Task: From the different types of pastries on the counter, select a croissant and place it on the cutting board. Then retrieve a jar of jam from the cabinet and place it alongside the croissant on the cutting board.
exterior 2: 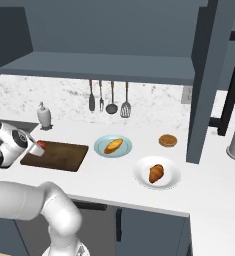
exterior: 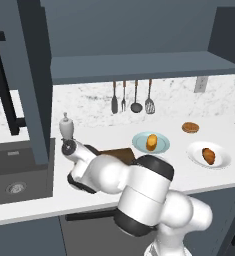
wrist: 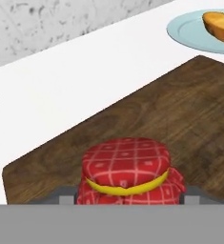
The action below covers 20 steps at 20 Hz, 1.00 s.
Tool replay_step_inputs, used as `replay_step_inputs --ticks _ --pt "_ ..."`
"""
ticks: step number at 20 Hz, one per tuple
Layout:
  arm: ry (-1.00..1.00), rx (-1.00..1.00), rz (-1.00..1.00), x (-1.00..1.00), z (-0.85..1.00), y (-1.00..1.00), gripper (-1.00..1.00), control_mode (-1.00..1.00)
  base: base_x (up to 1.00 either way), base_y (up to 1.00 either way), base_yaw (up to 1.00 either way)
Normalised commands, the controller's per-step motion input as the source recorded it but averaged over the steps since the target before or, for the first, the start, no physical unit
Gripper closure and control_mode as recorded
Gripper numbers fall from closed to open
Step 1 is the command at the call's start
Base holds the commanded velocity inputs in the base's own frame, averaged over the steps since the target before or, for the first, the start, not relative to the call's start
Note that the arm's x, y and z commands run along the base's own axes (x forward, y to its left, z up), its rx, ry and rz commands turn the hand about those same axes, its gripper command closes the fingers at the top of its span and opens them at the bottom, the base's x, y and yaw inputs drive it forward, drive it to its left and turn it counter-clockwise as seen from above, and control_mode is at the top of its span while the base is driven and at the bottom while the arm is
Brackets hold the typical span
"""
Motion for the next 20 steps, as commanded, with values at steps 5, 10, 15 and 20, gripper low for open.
replay_step_inputs --ticks 5,10,15,20 --pt "0.0 0.0 0.0 -0.21 -0.16 0.0 -1.0 -1.0 0.0 0.0 0.0" --pt "0.0 0.0 0.0 -0.49 -0.13 0.0 -1.0 -1.0 0.0 0.0 0.0" --pt "0.0 0.0 0.0 -0.42 -0.03 0.0 -1.0 -1.0 0.0 0.0 0.0" --pt "0.0 0.01 0.0 -0.13 -0.01 0.0 -1.0 -1.0 0.0 0.0 0.0"
